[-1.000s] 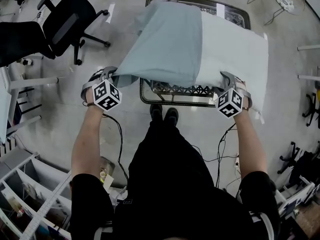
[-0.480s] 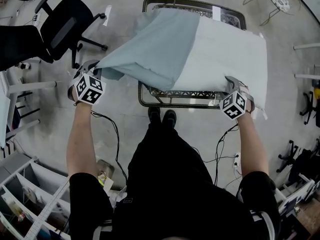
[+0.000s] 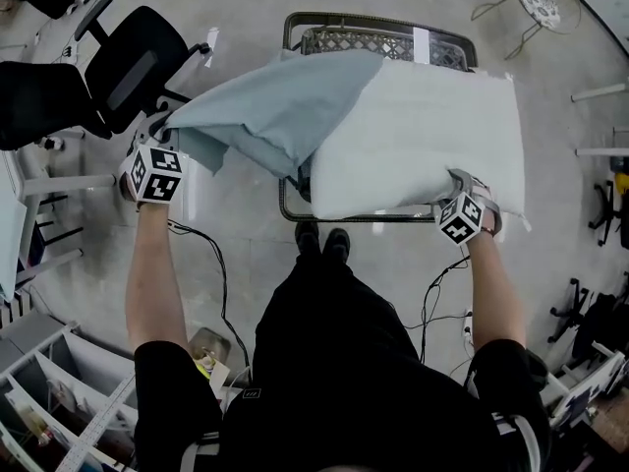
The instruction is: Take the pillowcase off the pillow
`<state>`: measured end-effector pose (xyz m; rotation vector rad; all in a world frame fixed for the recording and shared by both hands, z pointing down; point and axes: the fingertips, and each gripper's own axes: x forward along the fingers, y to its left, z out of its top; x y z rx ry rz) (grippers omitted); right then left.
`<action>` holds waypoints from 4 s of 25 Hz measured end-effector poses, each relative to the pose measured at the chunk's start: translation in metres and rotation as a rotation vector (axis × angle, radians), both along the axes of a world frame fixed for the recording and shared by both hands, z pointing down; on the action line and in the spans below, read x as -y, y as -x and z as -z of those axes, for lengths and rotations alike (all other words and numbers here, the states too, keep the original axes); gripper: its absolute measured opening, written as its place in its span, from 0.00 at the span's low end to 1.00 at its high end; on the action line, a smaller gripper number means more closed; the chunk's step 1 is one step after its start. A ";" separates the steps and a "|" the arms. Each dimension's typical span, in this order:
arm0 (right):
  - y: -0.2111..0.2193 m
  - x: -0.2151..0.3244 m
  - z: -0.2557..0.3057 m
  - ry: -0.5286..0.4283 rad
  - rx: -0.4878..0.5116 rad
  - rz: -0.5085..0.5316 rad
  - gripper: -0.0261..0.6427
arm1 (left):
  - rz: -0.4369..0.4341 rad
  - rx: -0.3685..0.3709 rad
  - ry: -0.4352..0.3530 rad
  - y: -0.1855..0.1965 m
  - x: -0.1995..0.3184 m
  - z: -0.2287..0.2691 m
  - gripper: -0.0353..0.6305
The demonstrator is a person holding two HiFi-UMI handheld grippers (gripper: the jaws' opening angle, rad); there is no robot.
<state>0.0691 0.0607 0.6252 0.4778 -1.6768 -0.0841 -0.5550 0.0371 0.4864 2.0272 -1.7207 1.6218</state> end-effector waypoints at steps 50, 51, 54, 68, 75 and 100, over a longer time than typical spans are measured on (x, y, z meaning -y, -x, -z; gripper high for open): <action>0.047 -0.017 0.163 0.105 0.806 -0.061 0.44 | -0.390 -0.325 -0.677 -0.372 0.068 0.421 0.07; 0.044 -0.021 0.166 0.119 0.825 -0.064 0.44 | -0.399 -0.341 -0.673 -0.386 0.067 0.421 0.07; 0.031 -0.030 0.171 0.137 0.866 -0.082 0.44 | -0.426 -0.385 -0.659 -0.423 0.065 0.418 0.07; -0.014 0.008 0.246 0.046 1.117 -0.302 0.44 | -0.497 -0.635 -0.560 -0.514 0.073 0.356 0.07; -0.017 0.020 0.271 0.018 1.177 -0.375 0.42 | -0.456 -0.692 -0.437 -0.514 0.093 0.283 0.07; -0.015 0.025 0.337 -0.029 1.333 -0.232 0.28 | -0.138 -0.740 -0.211 -0.439 0.047 0.193 0.20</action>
